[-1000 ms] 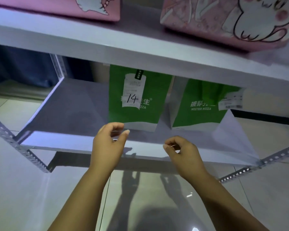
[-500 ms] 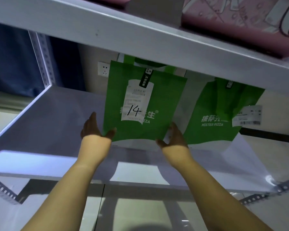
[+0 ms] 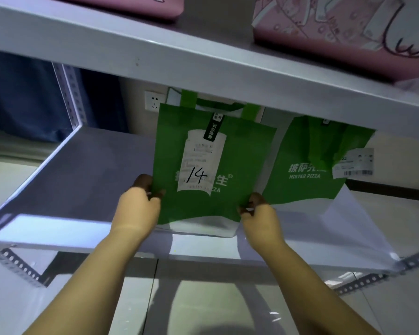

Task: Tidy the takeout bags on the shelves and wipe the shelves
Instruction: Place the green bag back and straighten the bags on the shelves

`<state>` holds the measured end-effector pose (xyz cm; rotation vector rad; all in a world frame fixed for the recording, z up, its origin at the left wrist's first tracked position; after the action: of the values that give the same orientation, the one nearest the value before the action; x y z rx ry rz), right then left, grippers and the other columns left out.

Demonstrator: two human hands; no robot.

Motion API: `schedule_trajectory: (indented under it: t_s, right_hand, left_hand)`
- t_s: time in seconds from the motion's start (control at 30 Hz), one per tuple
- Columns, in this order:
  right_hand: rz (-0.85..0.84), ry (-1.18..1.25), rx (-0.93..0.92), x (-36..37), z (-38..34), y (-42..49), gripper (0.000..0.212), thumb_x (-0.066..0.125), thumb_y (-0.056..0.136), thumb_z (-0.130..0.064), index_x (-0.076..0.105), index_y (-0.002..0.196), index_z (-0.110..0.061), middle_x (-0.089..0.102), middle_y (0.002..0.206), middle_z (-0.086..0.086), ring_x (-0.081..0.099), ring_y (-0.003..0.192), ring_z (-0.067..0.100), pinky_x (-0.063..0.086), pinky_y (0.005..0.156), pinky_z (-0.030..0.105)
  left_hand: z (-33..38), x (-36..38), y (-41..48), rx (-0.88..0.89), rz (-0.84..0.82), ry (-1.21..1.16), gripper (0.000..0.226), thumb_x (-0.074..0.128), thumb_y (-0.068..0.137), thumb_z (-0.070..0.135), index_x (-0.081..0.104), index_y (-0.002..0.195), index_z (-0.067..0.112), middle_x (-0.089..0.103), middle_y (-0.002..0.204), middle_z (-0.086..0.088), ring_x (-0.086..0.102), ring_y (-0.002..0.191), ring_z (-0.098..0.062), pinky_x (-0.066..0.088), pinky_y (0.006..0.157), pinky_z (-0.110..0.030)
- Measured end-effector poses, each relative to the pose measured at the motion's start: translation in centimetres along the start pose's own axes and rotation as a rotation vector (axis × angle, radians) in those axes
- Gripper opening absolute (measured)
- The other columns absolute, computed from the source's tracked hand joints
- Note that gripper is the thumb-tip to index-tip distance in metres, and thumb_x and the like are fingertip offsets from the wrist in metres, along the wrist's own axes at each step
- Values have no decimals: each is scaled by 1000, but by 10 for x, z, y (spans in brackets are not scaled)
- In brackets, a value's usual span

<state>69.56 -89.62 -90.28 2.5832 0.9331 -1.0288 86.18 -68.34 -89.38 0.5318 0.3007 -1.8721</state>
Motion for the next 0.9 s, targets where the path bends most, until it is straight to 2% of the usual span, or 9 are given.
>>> schedule_trajectory:
  t_s: [0.1,0.2,0.27,0.43,0.5,0.6,0.7,0.77,0.9]
  right_hand:
    - [-5,4,-48,-8,4,-25,3,55,92,-14,55,92,-16,61,84,-1,56,74,17,38,58,24]
    - [-12,11,-44,-19,11,-50,5,56,91,-14,58,87,-12,62,77,0,56,71,17,40,55,24]
    - [-21,9,-33,-26,16,-67,9,57,91,-14,57,83,-11,62,75,2,56,68,19,40,53,23]
    - [-52,16,-23,-45,30,-102,24,60,89,-12,50,68,-14,59,67,3,55,64,22,37,49,22]
    - [-77,33,-4,-51,35,-111,22,60,89,-12,50,69,-11,60,69,7,56,65,25,35,48,22]
    - [-116,95,5,-56,40,-123,18,59,88,-10,51,72,-6,62,72,15,56,65,27,39,52,27]
    - [-161,141,38,-57,41,-136,13,58,88,-9,56,75,-10,63,71,9,59,69,32,51,64,39]
    - [-208,172,87,-56,38,-146,8,57,89,-8,61,83,-11,66,76,8,62,76,33,54,73,47]
    - [-269,134,148,-64,20,-175,9,56,89,-11,64,84,-14,67,78,3,63,76,25,55,75,46]
  left_hand:
    - [0,-6,-27,-19,0,52,8,57,90,20,53,96,23,62,87,2,57,80,-20,40,64,-27]
    - [2,-8,-58,-12,-25,12,9,62,87,20,56,82,25,63,81,13,59,78,-7,40,58,-21]
    - [4,-11,-75,-31,-33,19,10,63,86,19,57,79,23,63,80,13,60,79,-8,42,58,-21]
    - [2,-18,-117,-128,-24,-52,15,65,84,15,53,75,12,67,82,0,63,82,-26,54,73,-45]
    - [-1,-20,-132,-176,-41,-102,17,65,83,14,52,73,11,67,85,-8,63,85,-33,53,77,-53]
    - [-3,-24,-148,-227,-48,-137,19,64,83,14,50,72,11,67,85,-14,63,87,-37,52,78,-56]
    - [1,-31,-164,-265,-44,-128,20,64,83,15,50,70,13,68,85,-11,63,87,-35,51,80,-56]
    - [5,-40,-174,-303,-46,-135,20,64,84,13,51,68,15,68,84,-6,63,86,-32,51,81,-56]
    - [18,-70,-204,-413,-54,-113,20,63,85,10,50,69,11,66,83,-3,63,84,-30,52,80,-55]
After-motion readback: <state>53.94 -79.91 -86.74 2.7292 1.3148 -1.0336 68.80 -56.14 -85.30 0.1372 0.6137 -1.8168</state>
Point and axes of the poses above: each hand's wrist, its own y-axis towards the middle knuckle, its own x-axis out of the palm, z = x × y, the point moved 8 cm from there along y, towards the middle knuckle
